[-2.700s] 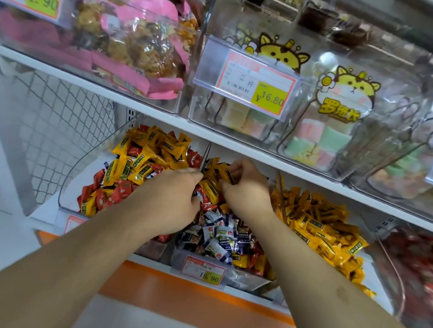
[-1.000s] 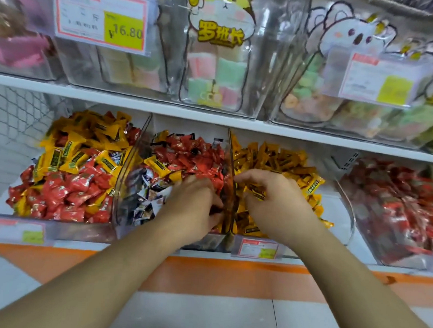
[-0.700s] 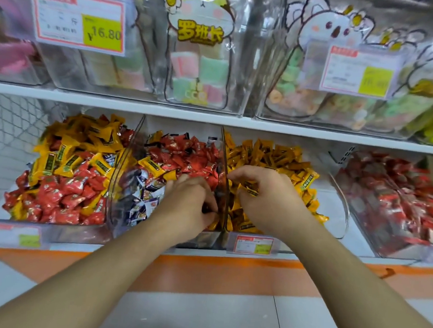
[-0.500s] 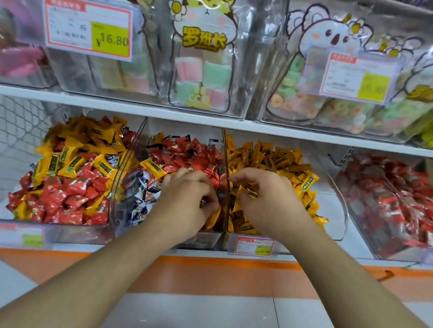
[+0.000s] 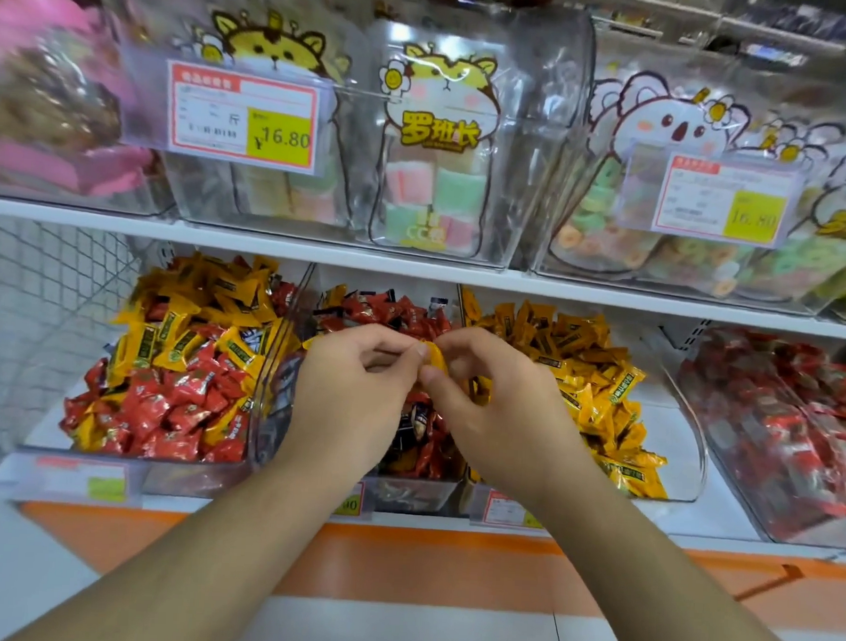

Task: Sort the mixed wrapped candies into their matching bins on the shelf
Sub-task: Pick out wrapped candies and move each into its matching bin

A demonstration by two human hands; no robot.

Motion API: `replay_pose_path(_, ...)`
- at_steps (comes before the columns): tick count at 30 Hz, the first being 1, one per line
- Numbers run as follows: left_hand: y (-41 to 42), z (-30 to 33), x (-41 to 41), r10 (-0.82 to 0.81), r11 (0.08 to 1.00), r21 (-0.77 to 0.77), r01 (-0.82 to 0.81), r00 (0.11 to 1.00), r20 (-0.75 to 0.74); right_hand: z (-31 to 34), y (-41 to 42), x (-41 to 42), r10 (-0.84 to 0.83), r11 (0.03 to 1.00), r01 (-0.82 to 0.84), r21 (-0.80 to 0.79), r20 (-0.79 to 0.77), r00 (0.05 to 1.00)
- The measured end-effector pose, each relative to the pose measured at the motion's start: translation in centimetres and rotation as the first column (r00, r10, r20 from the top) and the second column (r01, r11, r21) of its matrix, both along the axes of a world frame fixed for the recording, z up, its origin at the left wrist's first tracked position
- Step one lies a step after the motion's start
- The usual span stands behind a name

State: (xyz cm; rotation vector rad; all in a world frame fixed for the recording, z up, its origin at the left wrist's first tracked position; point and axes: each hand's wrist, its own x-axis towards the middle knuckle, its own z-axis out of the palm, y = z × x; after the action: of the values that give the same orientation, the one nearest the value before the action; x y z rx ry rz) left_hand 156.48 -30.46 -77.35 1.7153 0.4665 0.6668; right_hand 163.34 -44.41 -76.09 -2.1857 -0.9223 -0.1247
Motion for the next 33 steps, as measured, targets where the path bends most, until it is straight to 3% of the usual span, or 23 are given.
replay_pose_path(3, -0.3, 0.6, -0.5, -0.079, 0.981, -0.176, 0.08, 0.997, 0.01, 0.3, -0.5, -0.4, 0.003, 0.999, -0.001, 0.034, -0.055, 0.998)
replay_pose_path(5, -0.1, 1.0, -0.8, -0.132, 0.974, -0.188, 0.127, 0.991, -0.01, 0.7, -1.3, -0.2, -0.039, 0.999, 0.039, 0.008, -0.014, 0.999)
replay_pose_path(7, 0.9, 1.1, -1.1, -0.133, 0.988, -0.088, 0.127, 0.989, -0.066, 0.9, -2.3, 0.8, -0.129, 0.989, 0.132, -0.064, 0.046, 0.991)
replay_pose_path(9, 2.5, 1.4, -1.5, -0.089, 0.987, 0.123, 0.105, 0.988, -0.126, 0.9, -3.5, 2.4, -0.244, 0.951, 0.266, -0.158, 0.15, 0.958)
replay_pose_path(12, 5.0, 2.1, -2.5, 0.025, 0.909, 0.411, 0.073, 0.973, -0.228, 0.3, -4.6, 4.0, -0.318, 0.898, 0.368, -0.243, 0.22, 0.922)
replay_pose_path(15, 7.2, 2.2, -3.4, 0.151, 0.788, 0.604, 0.115, 0.916, -0.372, -0.1, -3.7, 3.6, -0.22, 0.93, 0.273, -0.247, 0.222, 0.95)
replay_pose_path(18, 8.4, 1.6, -3.7, 0.145, 0.751, 0.624, 0.214, 0.869, -0.473, -0.6, -1.9, 2.6, -0.031, 0.956, 0.105, -0.272, 0.265, 0.964)
replay_pose_path(22, 9.1, 0.9, -4.0, 0.109, 0.716, 0.625, 0.31, 0.835, -0.539, -2.2, 0.9, 1.7, 0.147, 0.922, -0.042, -0.386, 0.246, 0.958)
replay_pose_path(25, 9.8, 0.7, -4.1, 0.095, 0.715, 0.624, 0.316, 0.84, -0.535, -3.2, 2.5, 1.4, 0.157, 0.902, -0.031, -0.431, 0.259, 0.953)
replay_pose_path(33, 11.5, 0.6, -4.5, 0.059, 0.754, 0.573, 0.321, 0.836, -0.546, -2.2, 9.6, 0.4, 0.132, 0.936, -0.051, -0.347, 0.214, 0.968)
